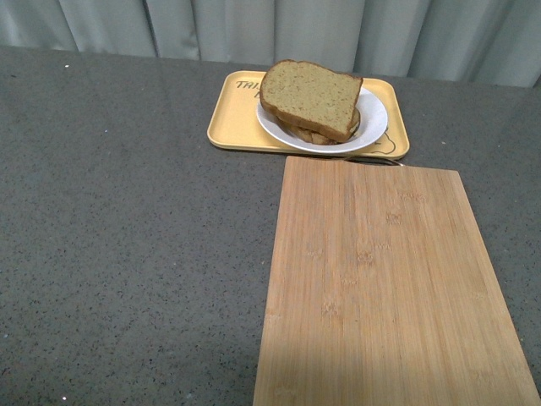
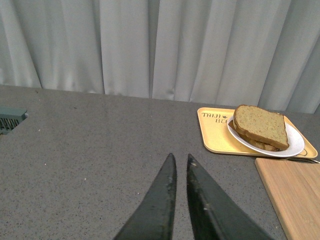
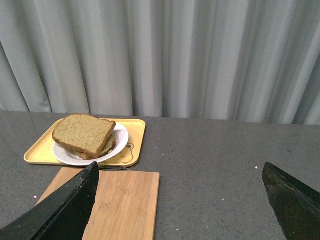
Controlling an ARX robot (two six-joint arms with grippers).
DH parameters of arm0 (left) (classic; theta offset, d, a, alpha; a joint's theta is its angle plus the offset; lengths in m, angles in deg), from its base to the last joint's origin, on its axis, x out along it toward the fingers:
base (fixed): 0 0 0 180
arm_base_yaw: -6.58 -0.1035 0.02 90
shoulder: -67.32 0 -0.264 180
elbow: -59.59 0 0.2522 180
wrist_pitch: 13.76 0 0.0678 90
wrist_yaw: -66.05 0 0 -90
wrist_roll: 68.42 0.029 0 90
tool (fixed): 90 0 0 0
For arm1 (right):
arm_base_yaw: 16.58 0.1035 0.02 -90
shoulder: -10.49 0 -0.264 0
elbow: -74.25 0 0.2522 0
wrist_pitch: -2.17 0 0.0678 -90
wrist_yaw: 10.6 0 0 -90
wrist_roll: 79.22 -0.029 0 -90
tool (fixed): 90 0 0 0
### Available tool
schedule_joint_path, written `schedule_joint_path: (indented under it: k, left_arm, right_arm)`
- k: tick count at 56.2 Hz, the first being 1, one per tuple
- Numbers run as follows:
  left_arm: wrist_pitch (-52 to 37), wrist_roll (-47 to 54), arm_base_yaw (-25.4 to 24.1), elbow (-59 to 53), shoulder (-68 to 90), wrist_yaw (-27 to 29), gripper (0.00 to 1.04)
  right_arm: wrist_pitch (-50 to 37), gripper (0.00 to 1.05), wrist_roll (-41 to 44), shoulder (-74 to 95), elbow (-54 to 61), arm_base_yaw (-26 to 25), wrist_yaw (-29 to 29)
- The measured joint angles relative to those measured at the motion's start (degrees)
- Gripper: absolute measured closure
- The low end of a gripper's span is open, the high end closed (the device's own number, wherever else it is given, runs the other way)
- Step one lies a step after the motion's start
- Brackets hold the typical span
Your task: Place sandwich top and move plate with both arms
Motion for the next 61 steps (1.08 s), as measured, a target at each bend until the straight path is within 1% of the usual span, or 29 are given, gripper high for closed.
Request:
schedule_joint_path:
  k: [5,6,11,14,22,25,27,29,32,61]
  left_arm:
    - [0.0,0.0,0.0,0.0,0.0,0.0,0.69]
    - [0.0,0.0,0.0,0.0,0.0,0.0,0.68]
    - [0.0,0.0,0.0,0.0,0.0,0.0,0.51]
    - [0.0,0.0,0.0,0.0,0.0,0.0,0.44]
    - [0.0,0.0,0.0,0.0,0.0,0.0,0.19]
    - [0.0,0.0,0.0,0.0,0.0,0.0,0.12]
    - [0.0,0.0,0.0,0.0,0.0,0.0,0.05]
    - [0.0,0.0,0.0,0.0,0.0,0.0,0.05]
    - [0.0,0.0,0.0,0.0,0.0,0.0,0.07]
    - [0.0,0.0,0.0,0.0,0.0,0.0,0.07]
  right_arm:
    - [0.0,0.09,0.0,0.0,0.0,0.0,0.0]
    - [0.0,0.09,0.0,0.0,0.0,0.0,0.0]
    - [0.0,0.09,0.0,0.0,0.0,0.0,0.0]
    - [0.0,0.09,0.0,0.0,0.0,0.0,0.0]
    - [0.0,0.09,0.0,0.0,0.0,0.0,0.0]
    - [0.0,0.09,0.0,0.0,0.0,0.0,0.0]
    - [0.0,0.09,0.0,0.0,0.0,0.0,0.0]
    - [0.0,0.09,0.0,0.0,0.0,0.0,0.0]
    - [0.0,0.09,0.0,0.0,0.0,0.0,0.0]
    - [0.0,0.09,0.0,0.0,0.0,0.0,0.0]
